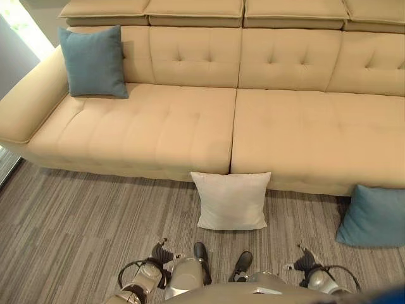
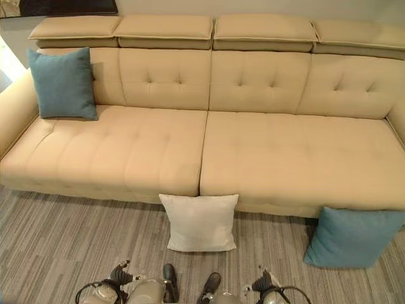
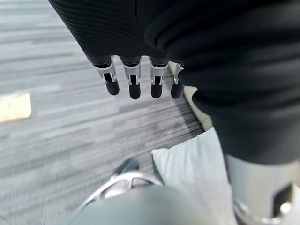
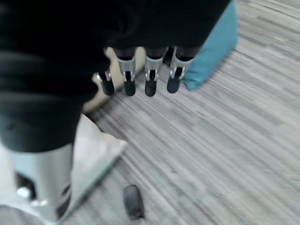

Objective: Pick up all the scattered cushions and arrange them neatly on the sofa.

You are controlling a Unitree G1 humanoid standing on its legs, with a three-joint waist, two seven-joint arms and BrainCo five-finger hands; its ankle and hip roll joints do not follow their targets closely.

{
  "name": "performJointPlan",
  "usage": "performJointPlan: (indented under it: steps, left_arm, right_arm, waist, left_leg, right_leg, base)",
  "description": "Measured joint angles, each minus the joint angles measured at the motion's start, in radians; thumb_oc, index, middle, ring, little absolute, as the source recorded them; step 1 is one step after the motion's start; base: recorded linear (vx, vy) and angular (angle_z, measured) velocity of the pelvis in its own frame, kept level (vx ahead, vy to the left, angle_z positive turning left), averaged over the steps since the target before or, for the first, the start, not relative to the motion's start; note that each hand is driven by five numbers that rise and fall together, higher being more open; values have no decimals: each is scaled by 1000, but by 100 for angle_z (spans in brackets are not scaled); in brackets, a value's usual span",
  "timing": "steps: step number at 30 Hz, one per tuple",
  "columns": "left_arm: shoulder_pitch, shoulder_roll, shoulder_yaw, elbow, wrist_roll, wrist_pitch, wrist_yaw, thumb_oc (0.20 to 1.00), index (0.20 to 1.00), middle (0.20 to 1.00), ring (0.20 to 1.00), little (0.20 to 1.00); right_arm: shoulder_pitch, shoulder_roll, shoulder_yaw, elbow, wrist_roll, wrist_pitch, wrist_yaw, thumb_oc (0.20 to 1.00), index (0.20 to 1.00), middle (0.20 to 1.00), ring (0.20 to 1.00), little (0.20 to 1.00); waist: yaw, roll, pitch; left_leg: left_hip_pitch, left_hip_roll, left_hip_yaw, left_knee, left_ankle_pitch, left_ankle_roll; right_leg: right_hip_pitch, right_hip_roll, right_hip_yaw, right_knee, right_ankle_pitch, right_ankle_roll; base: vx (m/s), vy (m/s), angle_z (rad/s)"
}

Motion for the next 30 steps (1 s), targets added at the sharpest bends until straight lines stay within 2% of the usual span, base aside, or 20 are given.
performJointPlan:
  steps: [1,2,3,4,5,6,7,8,10,11,14,15,16,17,20,25,26,27,28,30]
  left_arm:
    - [35,8,31,1,1,-1,-13,1000,1000,1000,1000,1000]
    - [37,16,34,32,1,20,-11,1000,1000,1000,1000,1000]
    - [45,23,24,30,2,17,-11,1000,1000,1000,1000,1000]
    - [24,23,26,30,2,9,-13,1000,1000,1000,1000,1000]
    - [-9,18,27,30,2,9,-13,1000,1000,1000,1000,1000]
    - [-9,6,26,24,2,6,-13,1000,1000,1000,1000,1000]
    - [2,3,25,22,2,0,-12,1000,1000,1000,1000,1000]
    - [9,5,25,26,2,-2,-11,1000,1000,1000,1000,1000]
    - [10,12,25,33,2,-1,-11,1000,1000,1000,1000,1000]
    - [15,19,25,33,2,0,-11,1000,1000,1000,1000,1000]
    - [16,31,23,33,2,1,-11,1000,1000,1000,1000,1000]
    - [30,30,17,33,2,-1,-11,1000,1000,1000,1000,1000]
    - [37,25,18,33,3,0,-11,1000,1000,1000,1000,1000]
    - [51,12,17,31,3,-2,-11,1000,1000,1000,1000,1000]
    - [69,10,17,31,3,0,-12,1000,1000,1000,1000,1000]
    - [47,5,15,31,4,-1,-12,1000,1000,1000,1000,1000]
    - [14,2,15,31,3,-2,-12,1000,1000,1000,1000,1000]
    - [-18,0,15,23,3,-4,-12,1000,1000,1000,1000,1000]
    - [-30,-2,15,8,3,-7,-12,1000,1000,1000,1000,1000]
    - [-24,-6,15,9,3,-3,-13,1000,1000,1000,1000,1000]
  right_arm:
    - [-13,-51,-24,11,4,-21,48,1000,1000,1000,1000,1000]
    - [-28,-89,-27,10,4,-1,19,1000,1000,1000,1000,1000]
    - [-17,-75,17,-7,1,12,3,1000,1000,1000,1000,1000]
    - [-5,-55,32,-17,1,8,8,1000,1000,1000,1000,1000]
    - [-4,-25,50,-17,1,9,18,1000,1000,1000,1000,1000]
    - [13,-21,51,-18,1,12,19,1000,1000,1000,1000,1000]
    - [12,-30,46,-10,1,20,11,1000,1000,1000,1000,1000]
    - [10,-42,45,-9,1,19,16,1000,1000,1000,1000,1000]
    - [17,-41,45,-8,1,18,19,1000,1000,1000,1000,1000]
    - [16,-36,45,-9,2,17,19,1000,1000,1000,1000,1000]
    - [16,-29,45,-8,2,5,20,1000,1000,1000,1000,1000]
    - [27,-28,45,-6,2,3,20,1000,1000,1000,1000,1000]
    - [35,-31,40,-6,2,-1,20,1000,1000,1000,1000,1000]
    - [34,-33,24,-6,2,-2,19,1000,1000,1000,1000,1000]
    - [29,-30,10,-24,2,-5,18,1000,1000,1000,1000,1000]
    - [36,-34,4,-23,6,-5,16,1000,1000,1000,1000,1000]
    - [43,-33,2,-26,7,-12,16,1000,1000,1000,1000,1000]
    - [45,-32,2,-17,11,-10,17,1000,1000,1000,1000,1000]
    - [37,-35,1,-7,13,-10,18,1000,1000,1000,1000,1000]
    - [12,-44,2,-2,15,-13,17,1000,1000,1000,1000,1000]
  waist:
    - [24,-38,-20]
    - [21,-43,-32]
    - [12,-52,-48]
    - [12,-36,-41]
    - [6,-20,-26]
    - [5,0,-24]
    - [7,16,-30]
    - [11,13,-41]
    - [5,2,-54]
    - [10,-5,-58]
    - [-8,-14,-55]
    - [-5,-28,-63]
    - [1,-28,-65]
    - [3,-19,-68]
    - [9,-5,-72]
    - [-20,-2,-66]
    - [-45,-4,-60]
    - [-56,-13,-44]
    - [-47,-17,-28]
    - [-43,-12,-15]
  left_leg:
    - [34,-70,-89,-15,-34,8]
    - [86,-115,-102,-53,-38,10]
    - [181,-153,-110,-148,-35,74]
    - [228,-149,-120,-205,-28,152]
    - [228,-130,-114,-204,-23,170]
    - [240,-137,-122,-193,-27,182]
    - [241,-147,-124,-187,-44,182]
    - [242,-158,-137,-186,-54,174]
    - [240,-169,-182,-186,-53,173]
    - [236,-169,-202,-189,-37,180]
    - [225,-166,-287,-194,-16,164]
    - [228,-175,-296,-195,-15,155]
    - [233,-180,-314,-194,-20,147]
    - [235,-169,-315,-193,-19,131]
    - [224,-136,-331,-192,-25,97]
    - [189,-98,-387,-177,-13,37]
    - [137,-106,-418,-133,0,1]
    - [110,-118,-402,-105,24,-34]
    - [100,-116,-347,-94,34,-51]
    - [76,-104,-274,-38,20,-42]
  right_leg:
    - [6,-7,61,-40,21,33]
    - [36,0,67,-93,45,61]
    - [38,22,77,-88,61,83]
    - [11,34,70,-9,64,95]
    - [-93,-21,57,220,64,162]
    - [-140,-105,53,369,42,191]
    - [-155,-149,98,379,41,212]
    - [-159,-177,158,343,45,219]
    - [-101,-214,214,157,69,238]
    - [-76,-210,236,73,84,234]
    - [16,-139,314,-126,120,218]
    - [47,-129,302,-164,158,204]
    - [73,-122,301,-196,201,148]
    - [97,-108,282,-232,222,147]
    - [126,-67,270,-302,240,119]
    - [148,-19,234,-315,217,115]
    - [148,-13,233,-316,190,112]
    - [147,-22,232,-318,181,95]
    - [145,-25,227,-317,185,70]
    - [150,-22,229,-314,191,38]
  base:
    - [71,96,-75]
    - [101,164,-116]
    - [77,128,-69]
    - [78,93,-47]
    - [126,15,-2]
    - [128,-28,14]
    - [136,-65,17]
    - [101,-79,23]
    - [119,-67,50]
    - [112,-61,64]
    - [88,-90,88]
    - [62,-96,80]
    - [52,-90,52]
    - [50,-86,29]
    - [42,-120,15]
    - [-22,-98,40]
    - [-47,-46,133]
    - [-22,-20,127]
    - [16,18,60]
    - [79,89,-8]
